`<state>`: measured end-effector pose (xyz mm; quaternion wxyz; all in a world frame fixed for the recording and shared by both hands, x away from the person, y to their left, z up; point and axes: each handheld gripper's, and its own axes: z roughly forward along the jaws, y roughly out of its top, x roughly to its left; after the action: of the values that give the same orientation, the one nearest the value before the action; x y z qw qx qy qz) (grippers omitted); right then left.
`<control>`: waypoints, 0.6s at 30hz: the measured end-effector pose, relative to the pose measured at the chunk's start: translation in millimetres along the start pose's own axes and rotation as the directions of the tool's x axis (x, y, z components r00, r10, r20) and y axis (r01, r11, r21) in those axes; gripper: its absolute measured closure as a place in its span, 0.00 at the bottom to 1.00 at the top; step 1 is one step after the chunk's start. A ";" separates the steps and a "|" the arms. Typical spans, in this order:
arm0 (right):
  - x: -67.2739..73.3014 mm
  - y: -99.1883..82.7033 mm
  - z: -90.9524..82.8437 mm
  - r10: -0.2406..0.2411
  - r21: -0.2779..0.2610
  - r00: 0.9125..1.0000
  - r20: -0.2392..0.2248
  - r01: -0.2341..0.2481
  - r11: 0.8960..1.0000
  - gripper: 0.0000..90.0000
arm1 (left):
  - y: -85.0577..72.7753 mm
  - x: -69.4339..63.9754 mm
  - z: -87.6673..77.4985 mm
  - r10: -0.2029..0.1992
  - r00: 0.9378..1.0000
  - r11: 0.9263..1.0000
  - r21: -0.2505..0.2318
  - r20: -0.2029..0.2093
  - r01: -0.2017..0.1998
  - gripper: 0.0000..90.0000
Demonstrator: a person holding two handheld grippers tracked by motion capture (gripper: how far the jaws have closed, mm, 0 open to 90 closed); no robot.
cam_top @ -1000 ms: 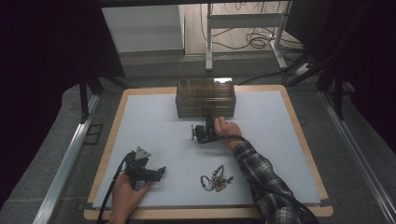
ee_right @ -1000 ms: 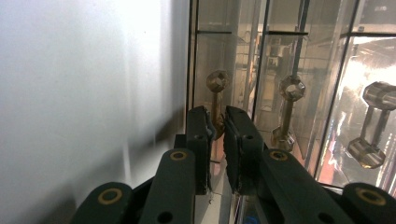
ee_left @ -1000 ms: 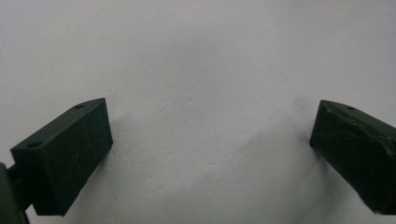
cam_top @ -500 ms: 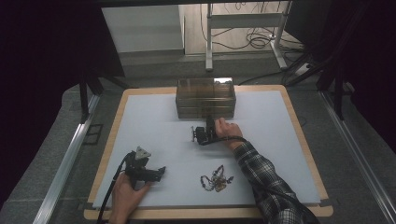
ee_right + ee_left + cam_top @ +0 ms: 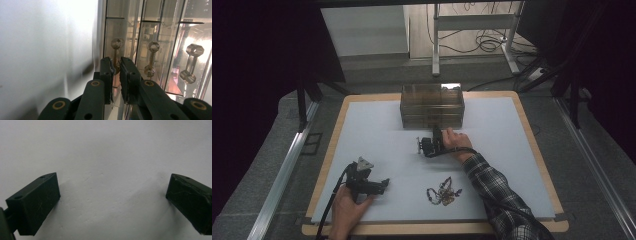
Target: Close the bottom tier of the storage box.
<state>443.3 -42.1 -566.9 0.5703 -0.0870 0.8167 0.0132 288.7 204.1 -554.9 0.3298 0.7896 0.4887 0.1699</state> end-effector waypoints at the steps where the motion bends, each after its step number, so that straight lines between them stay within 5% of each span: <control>1: 0.8 -0.4 -1.3 -0.001 -0.004 1.000 0.009 0.001 1.000 0.89 | 0.0 0.0 0.0 0.000 1.000 1.000 0.000 0.000 0.000 0.00; 18: 5.2 -2.9 -9.8 -0.005 -0.021 1.000 0.001 0.006 1.000 0.89 | 0.0 -0.1 0.0 -0.001 1.000 1.000 -0.001 0.000 0.001 0.00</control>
<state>432.9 -46.8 -568.1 0.5696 -0.0954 0.8161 0.0204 288.7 204.1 -555.0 0.3301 0.7893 0.4890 0.1700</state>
